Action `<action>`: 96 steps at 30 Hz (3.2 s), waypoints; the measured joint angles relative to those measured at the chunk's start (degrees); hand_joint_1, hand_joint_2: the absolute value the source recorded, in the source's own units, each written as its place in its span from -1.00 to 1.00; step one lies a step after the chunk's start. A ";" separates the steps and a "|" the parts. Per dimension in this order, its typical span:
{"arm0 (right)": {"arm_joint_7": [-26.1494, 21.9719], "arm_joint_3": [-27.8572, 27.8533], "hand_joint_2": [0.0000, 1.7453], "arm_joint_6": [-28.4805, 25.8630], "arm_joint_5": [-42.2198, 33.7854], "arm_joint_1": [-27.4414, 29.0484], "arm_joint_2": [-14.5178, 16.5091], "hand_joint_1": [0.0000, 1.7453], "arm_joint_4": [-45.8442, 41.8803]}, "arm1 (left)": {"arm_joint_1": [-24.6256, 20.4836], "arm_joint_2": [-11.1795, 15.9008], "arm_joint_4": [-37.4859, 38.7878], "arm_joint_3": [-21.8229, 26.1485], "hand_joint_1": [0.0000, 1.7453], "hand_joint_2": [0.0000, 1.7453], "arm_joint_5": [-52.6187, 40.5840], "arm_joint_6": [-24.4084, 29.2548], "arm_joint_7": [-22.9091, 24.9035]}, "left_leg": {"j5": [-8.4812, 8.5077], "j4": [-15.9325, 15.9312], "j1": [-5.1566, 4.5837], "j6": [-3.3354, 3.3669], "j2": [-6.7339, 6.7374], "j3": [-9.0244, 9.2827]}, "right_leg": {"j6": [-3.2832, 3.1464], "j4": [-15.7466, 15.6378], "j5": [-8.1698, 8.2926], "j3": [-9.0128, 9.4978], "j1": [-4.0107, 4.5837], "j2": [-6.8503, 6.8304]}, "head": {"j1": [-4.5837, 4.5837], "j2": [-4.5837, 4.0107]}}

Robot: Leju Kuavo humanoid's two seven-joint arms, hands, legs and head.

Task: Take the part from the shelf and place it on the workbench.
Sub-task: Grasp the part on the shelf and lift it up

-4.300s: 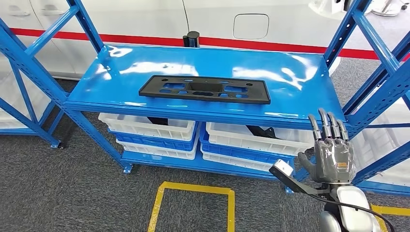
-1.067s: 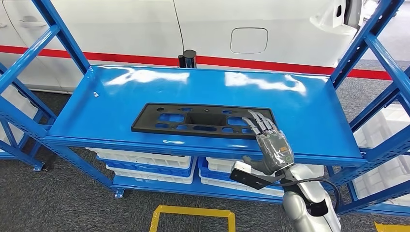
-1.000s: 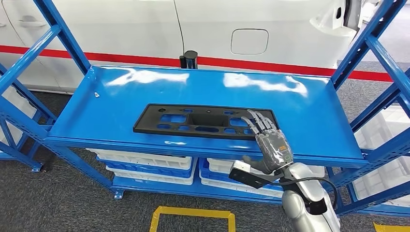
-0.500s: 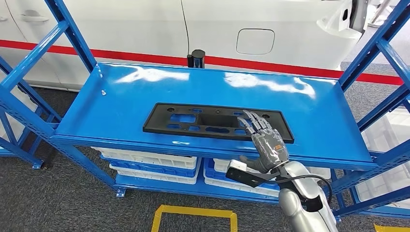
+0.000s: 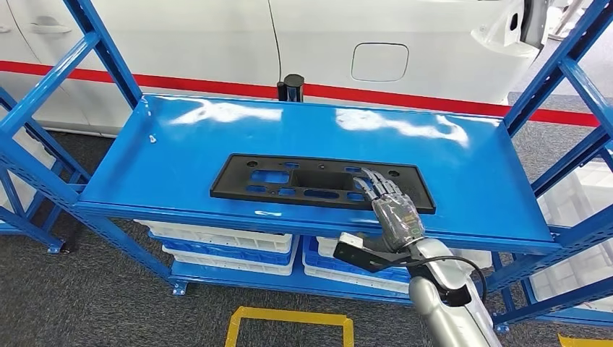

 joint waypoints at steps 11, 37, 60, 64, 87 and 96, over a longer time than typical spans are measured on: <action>1.92 0.40 1.00 -1.61 1.51 -1.59 0.23 -1.00 5.10 | -0.14 0.27 0.00 -0.02 -1.00 -1.00 -0.20 0.03 -0.11 | 0.02 -0.05 -0.02 0.13 0.08 0.35 | 0.04 -0.05 -0.12 -0.17 -0.01 0.06 | 0.02 0.00; 2.11 0.40 1.00 -1.63 1.61 -1.67 0.27 -1.00 6.73 | -0.14 0.41 0.00 -0.02 -1.00 -1.00 -0.20 0.03 -0.13 | 0.15 -0.03 -0.06 0.25 0.08 0.30 | 0.21 -0.04 0.15 -0.18 -0.06 0.05 | 0.01 0.00; 7.43 -7.52 1.00 -7.03 15.99 5.18 2.38 0.68 -0.43 | -0.62 -1.56 0.00 -0.28 -1.00 -1.00 -1.15 6.17 -0.33 | 0.48 -0.03 -0.40 0.70 -0.32 0.07 | 0.29 -0.07 0.15 -0.27 -0.37 -0.24 | 0.00 0.00; 7.41 -8.09 1.00 -7.03 16.03 5.83 2.50 0.68 -1.07 | -0.63 -1.63 0.00 -0.28 -1.00 -1.00 -1.15 6.17 -0.33 | 0.48 -0.02 -0.44 0.71 -0.31 0.00 | 0.34 -0.07 0.21 -0.31 -0.39 -0.24 | 0.02 0.00; 9.47 -10.33 1.00 -8.93 20.10 7.52 2.23 -1.00 -9.65 | -0.67 -1.91 0.00 -0.28 -1.00 -1.00 -1.14 6.13 -0.40 | 0.48 0.00 -0.46 0.70 -0.03 -0.38 | 0.57 -0.05 0.42 -0.36 -0.41 -0.11 | 0.01 0.00; 9.48 -10.72 1.00 -8.94 20.10 7.45 2.10 -1.00 -11.03 | -0.69 -1.98 0.00 -0.28 -1.00 -1.00 -1.14 6.13 -0.40 | 0.44 0.00 -0.38 0.64 -0.03 -0.41 | 0.56 -0.05 0.40 -0.38 -0.36 -0.11 | 0.01 0.00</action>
